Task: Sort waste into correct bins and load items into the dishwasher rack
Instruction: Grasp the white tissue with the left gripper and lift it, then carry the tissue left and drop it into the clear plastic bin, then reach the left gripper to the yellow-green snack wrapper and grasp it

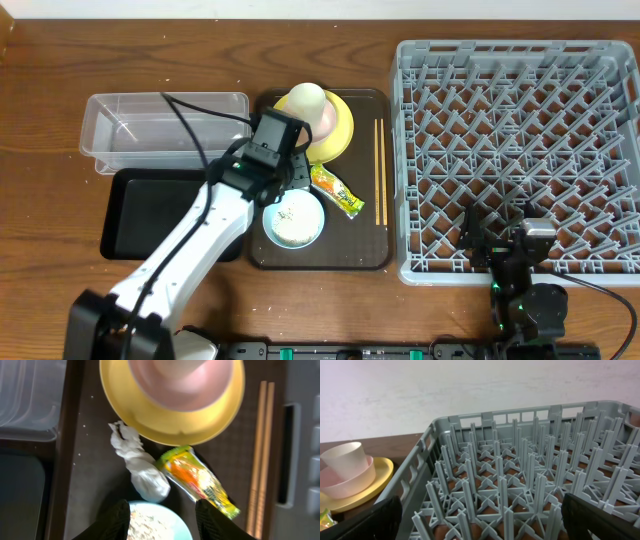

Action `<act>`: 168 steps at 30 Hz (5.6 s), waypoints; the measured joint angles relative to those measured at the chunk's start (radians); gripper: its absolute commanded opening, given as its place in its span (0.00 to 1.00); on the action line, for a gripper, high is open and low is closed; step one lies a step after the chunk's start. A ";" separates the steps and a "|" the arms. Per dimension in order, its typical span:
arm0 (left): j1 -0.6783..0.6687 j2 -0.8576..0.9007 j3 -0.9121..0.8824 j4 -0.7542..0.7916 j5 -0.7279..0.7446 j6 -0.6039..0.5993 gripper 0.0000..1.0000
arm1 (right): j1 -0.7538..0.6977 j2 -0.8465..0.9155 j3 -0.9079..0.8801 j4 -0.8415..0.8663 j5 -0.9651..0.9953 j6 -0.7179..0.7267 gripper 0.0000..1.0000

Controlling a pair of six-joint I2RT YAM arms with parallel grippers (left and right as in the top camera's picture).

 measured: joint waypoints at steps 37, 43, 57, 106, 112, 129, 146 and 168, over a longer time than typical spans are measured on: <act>0.000 0.329 0.000 0.158 -0.065 0.000 0.45 | 0.000 0.000 0.000 0.000 0.000 0.000 0.99; 0.000 0.364 0.000 0.177 -0.099 -0.001 0.29 | 0.000 0.000 0.000 0.000 0.000 0.000 0.99; 0.000 0.249 0.000 0.203 -0.114 0.000 0.06 | 0.000 0.000 0.000 0.000 0.000 0.000 0.99; 0.487 -0.010 0.001 0.263 -0.010 -0.001 0.56 | 0.000 0.000 0.000 0.000 0.000 0.000 0.99; 0.381 -0.150 0.008 0.046 0.204 -0.007 0.47 | 0.000 0.000 0.000 0.000 0.000 0.000 0.99; -0.190 -0.077 -0.014 -0.248 0.178 -0.011 0.39 | 0.000 0.000 0.000 0.000 0.000 0.000 0.99; -0.321 0.151 -0.014 -0.186 -0.093 -0.011 0.39 | 0.000 0.000 0.000 0.000 0.000 0.000 0.99; -0.322 0.185 -0.015 -0.272 -0.296 -0.006 0.41 | 0.000 0.000 0.000 0.000 0.000 0.000 0.99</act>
